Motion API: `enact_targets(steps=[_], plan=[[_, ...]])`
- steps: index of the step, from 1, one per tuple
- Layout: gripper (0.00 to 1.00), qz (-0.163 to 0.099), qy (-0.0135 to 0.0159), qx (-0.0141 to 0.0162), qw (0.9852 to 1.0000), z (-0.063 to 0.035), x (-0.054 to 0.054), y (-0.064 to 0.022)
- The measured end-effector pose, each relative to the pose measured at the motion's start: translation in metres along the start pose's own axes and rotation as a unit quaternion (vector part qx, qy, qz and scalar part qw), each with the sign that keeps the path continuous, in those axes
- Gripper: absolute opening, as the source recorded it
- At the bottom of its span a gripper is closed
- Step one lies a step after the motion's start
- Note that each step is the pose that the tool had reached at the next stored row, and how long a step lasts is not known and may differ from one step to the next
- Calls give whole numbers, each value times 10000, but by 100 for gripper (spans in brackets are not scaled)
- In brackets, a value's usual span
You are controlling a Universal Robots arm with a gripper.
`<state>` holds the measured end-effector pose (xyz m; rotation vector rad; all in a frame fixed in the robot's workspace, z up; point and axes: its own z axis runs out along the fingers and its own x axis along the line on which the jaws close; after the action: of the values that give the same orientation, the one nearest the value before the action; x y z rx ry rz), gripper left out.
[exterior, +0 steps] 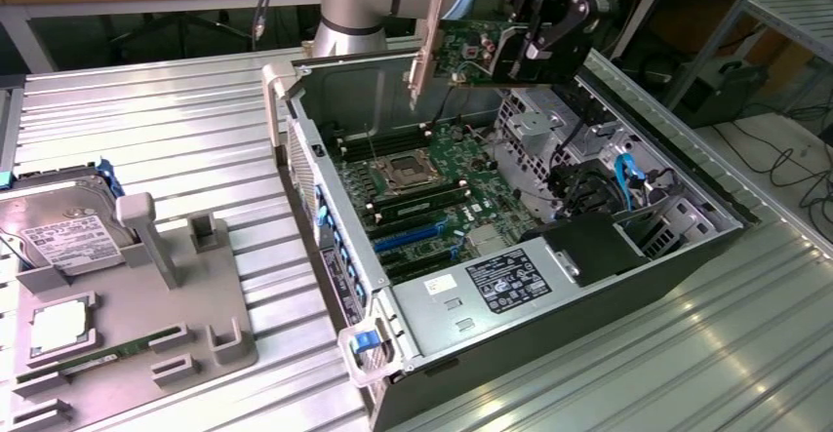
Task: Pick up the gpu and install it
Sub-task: 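Insert the gpu into the slot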
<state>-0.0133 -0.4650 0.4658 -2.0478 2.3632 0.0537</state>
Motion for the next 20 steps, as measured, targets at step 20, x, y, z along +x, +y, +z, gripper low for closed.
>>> enact_targets(steps=[20], plan=[[28,-1065,16,-27,9943,27,1,0]])
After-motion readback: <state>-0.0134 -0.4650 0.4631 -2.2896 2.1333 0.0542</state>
